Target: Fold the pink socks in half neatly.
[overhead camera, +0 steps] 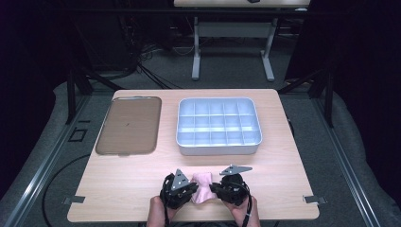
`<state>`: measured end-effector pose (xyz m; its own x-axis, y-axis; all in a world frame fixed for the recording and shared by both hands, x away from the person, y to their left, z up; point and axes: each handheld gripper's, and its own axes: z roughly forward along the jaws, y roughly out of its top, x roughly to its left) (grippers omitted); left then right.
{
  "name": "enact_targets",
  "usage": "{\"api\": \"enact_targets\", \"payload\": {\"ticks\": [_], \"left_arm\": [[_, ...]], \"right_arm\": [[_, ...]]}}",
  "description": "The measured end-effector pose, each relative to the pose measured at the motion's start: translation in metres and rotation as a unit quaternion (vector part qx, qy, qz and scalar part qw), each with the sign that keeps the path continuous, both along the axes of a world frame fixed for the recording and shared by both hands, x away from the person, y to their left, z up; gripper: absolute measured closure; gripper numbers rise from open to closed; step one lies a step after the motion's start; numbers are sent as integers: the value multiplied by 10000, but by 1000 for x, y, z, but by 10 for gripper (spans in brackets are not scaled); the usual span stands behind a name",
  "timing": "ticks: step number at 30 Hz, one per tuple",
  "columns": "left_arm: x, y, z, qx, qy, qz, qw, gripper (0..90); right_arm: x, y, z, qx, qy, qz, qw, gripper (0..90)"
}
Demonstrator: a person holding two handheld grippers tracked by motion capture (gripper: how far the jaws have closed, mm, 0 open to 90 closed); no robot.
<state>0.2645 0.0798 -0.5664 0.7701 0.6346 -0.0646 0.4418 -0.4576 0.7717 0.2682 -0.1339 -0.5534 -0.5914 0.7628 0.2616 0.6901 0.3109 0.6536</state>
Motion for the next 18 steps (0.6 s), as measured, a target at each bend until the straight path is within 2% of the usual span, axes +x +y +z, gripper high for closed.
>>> {"api": "enact_targets", "payload": {"ticks": [3,5,9,18], "left_arm": [[5,-7,-4,141,99,-106,9998,809],[9,-10,-9,191,160,-31,9997,831],[11,-13,-10,261,240,19,9994,868],[15,-12,-12,51,357,176,9992,879]], "right_arm": [[0,0,-2,-16,30,-48,10000,844],[0,0,-2,-36,46,-55,10000,844],[-2,0,0,-20,-19,-32,10000,846],[0,16,9,83,-143,246,9996,850]]}}
